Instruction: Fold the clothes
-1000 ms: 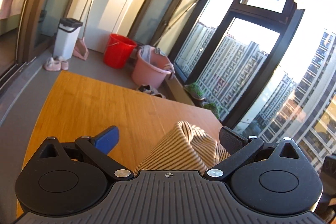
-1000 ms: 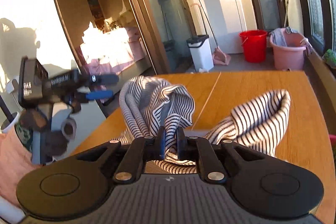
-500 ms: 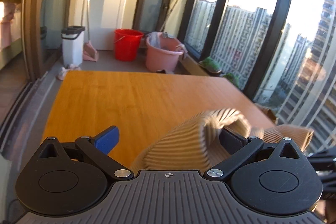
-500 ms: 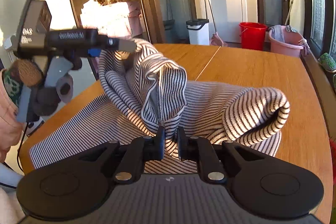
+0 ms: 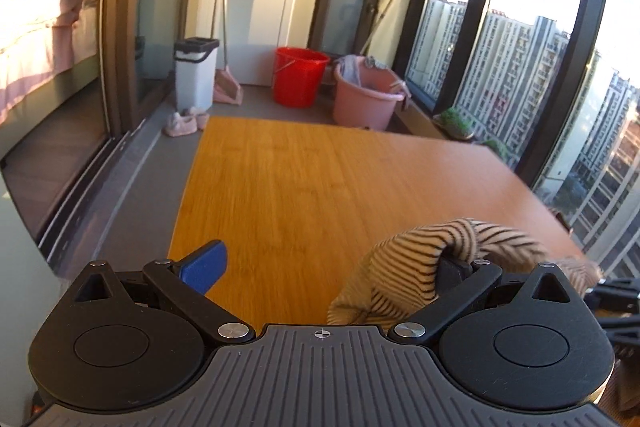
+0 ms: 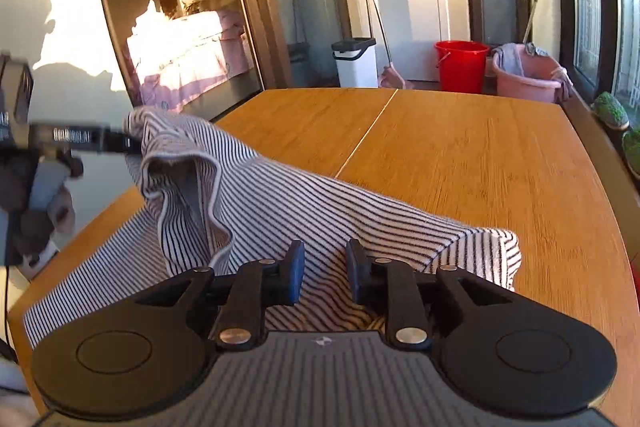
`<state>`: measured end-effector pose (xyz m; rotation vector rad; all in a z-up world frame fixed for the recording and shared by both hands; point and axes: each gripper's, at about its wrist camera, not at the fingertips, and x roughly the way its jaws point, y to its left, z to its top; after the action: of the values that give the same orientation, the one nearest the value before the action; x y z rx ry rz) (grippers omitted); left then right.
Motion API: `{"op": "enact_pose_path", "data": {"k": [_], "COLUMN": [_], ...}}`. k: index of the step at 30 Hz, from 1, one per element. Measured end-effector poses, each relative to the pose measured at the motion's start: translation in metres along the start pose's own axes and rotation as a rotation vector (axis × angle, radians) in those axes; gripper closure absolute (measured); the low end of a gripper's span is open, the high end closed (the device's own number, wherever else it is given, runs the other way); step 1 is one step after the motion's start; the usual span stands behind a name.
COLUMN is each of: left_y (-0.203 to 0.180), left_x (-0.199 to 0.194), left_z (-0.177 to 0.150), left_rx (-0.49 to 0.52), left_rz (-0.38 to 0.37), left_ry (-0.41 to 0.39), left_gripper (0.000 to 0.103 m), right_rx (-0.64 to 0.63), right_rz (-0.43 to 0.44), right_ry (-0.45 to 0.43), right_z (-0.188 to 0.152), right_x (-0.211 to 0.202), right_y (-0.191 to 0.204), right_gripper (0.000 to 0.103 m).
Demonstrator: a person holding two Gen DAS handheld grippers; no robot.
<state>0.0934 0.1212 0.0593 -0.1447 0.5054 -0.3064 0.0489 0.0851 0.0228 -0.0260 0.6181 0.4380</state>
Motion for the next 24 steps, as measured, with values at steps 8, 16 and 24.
{"op": "enact_pose_path", "data": {"k": [8, 16, 24], "left_y": [-0.039, -0.045, 0.000], "left_x": [-0.027, 0.044, 0.008], "left_z": [0.036, -0.043, -0.040], "left_rx": [0.037, 0.180, 0.158], "left_rz": [-0.204, -0.284, -0.272], "left_ry": [-0.145, 0.322, 0.349], "left_gripper": [0.000, 0.000, 0.000], "right_rx": [-0.054, 0.004, 0.261], "right_rz": [-0.091, -0.246, -0.101], "right_ry": [-0.029, -0.034, -0.050], "right_z": [0.003, -0.004, 0.007], "right_x": [-0.022, -0.043, -0.064], "right_y": [0.002, -0.029, -0.067], "right_gripper": [0.078, 0.046, 0.045]}}
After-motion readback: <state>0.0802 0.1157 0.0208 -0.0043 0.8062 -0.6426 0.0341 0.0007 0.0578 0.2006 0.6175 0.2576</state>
